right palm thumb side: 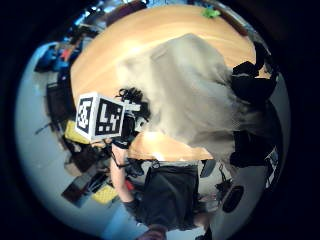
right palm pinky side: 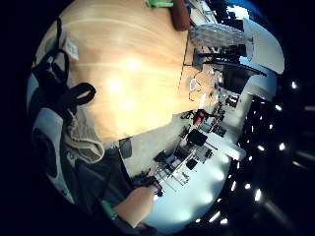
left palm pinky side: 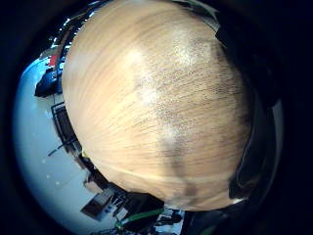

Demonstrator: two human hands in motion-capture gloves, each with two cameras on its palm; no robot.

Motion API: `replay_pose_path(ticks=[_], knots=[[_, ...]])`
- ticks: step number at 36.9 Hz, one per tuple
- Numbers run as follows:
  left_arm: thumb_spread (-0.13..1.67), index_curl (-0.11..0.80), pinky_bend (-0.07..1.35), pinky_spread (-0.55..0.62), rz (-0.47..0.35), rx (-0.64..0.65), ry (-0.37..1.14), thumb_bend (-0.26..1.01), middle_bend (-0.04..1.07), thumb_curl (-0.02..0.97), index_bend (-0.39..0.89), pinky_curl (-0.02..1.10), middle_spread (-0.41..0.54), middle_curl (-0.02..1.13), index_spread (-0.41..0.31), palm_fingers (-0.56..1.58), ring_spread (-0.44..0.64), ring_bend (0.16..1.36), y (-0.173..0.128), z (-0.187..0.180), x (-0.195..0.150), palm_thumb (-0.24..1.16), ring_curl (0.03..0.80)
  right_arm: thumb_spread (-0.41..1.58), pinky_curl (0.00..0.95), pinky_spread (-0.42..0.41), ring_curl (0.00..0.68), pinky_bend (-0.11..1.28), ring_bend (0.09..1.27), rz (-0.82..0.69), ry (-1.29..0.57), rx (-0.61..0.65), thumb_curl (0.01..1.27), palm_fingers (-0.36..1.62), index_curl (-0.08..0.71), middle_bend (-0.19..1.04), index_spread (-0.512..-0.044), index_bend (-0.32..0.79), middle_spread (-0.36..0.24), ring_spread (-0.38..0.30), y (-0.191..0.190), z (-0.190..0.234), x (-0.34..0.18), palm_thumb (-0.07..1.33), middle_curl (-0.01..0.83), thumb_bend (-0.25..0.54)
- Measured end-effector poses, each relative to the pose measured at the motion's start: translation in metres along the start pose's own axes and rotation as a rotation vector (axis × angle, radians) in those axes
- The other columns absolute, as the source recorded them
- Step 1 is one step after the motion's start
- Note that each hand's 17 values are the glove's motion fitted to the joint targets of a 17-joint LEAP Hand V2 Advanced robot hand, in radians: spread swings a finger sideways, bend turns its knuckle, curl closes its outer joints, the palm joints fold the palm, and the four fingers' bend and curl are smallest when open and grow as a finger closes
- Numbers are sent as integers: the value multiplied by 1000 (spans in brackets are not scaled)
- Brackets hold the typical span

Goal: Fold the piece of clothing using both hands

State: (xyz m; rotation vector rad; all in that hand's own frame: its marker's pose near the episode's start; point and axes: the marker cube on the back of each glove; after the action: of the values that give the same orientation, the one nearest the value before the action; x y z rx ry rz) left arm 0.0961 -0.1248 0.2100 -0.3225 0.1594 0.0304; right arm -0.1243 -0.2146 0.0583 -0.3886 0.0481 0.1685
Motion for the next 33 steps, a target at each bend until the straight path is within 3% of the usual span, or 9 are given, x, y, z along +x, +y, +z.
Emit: replay_pose_path(ticks=[3, 7, 10, 15, 20, 26, 28, 31, 33], knots=[[1216, 423, 430, 163, -6, -7, -5, -15, 140, 227, 184, 366, 52, 241, -92, 324, 134, 443, 1, -1, 0, 346, 339, 803, 375, -300, 437, 656, 701, 19, 2, -66, 470, 1184, 213, 264, -289, 81, -153, -254, 6, 2, 3, 1235, 446, -6], [1216, 424, 422, 164, -6, -2, 1, -13, 141, 229, 187, 364, 52, 241, -92, 335, 134, 449, 4, -7, -2, 350, 340, 799, 374, -300, 437, 653, 702, 6, 11, 74, 479, 1182, 211, 260, -289, 83, -153, -254, -10, -3, 4, 1234, 447, -7], [1215, 427, 408, 163, -54, 15, 23, -10, 143, 231, 195, 359, 52, 243, -95, 361, 129, 454, 13, -22, -9, 361, 338, 797, 374, -300, 437, 652, 699, -1, 26, 97, 485, 1181, 211, 260, -289, 84, -153, -255, -16, -5, 3, 1234, 448, -8], [1246, 432, 400, 161, -122, 213, 13, -11, 131, 225, 201, 358, 58, 239, -103, 381, 125, 467, 40, -82, -31, 359, 341, 794, 374, -300, 438, 652, 698, 40, 83, 114, 494, 1181, 208, 259, -289, 80, -154, -255, -13, -16, -2, 1233, 450, -8], [1281, 439, 383, 154, -244, 409, -61, -17, 137, 215, 208, 354, 59, 238, -109, 404, 124, 464, 65, -137, -67, 340, 338, 783, 375, -304, 437, 652, 691, 93, 134, 164, 501, 1166, 206, 255, -293, 78, -154, -259, -10, -31, -24, 1209, 451, -23], [1305, 442, 373, 152, -319, 358, -13, -17, 140, 204, 201, 353, 56, 237, -118, 426, 122, 466, 31, -140, -122, 309, 337, 732, 376, -311, 434, 654, 672, 127, 143, 195, 512, 1147, 201, 251, -290, 70, -155, -266, 50, -46, -72, 1142, 452, -46], [1310, 442, 372, 151, -380, 330, -17, -13, 140, 204, 199, 354, 55, 238, -121, 431, 121, 463, 38, -141, -134, 308, 336, 717, 378, -312, 433, 662, 669, 117, 141, 203, 517, 1149, 196, 254, -291, 58, -155, -267, 55, -48, -91, 1125, 454, -45], [1316, 442, 362, 142, -587, 239, -85, -12, 141, 203, 193, 352, 54, 239, -128, 442, 114, 467, 84, -141, -149, 305, 336, 713, 380, -325, 438, 673, 688, 62, 122, 200, 522, 1158, 183, 255, -279, 40, -153, -269, 56, -44, -127, 1105, 456, -38], [1319, 442, 360, 140, -662, 198, -102, -11, 139, 202, 191, 352, 53, 240, -130, 443, 112, 466, 100, -136, -160, 303, 336, 709, 381, -333, 441, 678, 702, 15, 102, 202, 526, 1165, 177, 254, -273, 38, -152, -270, 53, -38, -153, 1096, 457, -36]])
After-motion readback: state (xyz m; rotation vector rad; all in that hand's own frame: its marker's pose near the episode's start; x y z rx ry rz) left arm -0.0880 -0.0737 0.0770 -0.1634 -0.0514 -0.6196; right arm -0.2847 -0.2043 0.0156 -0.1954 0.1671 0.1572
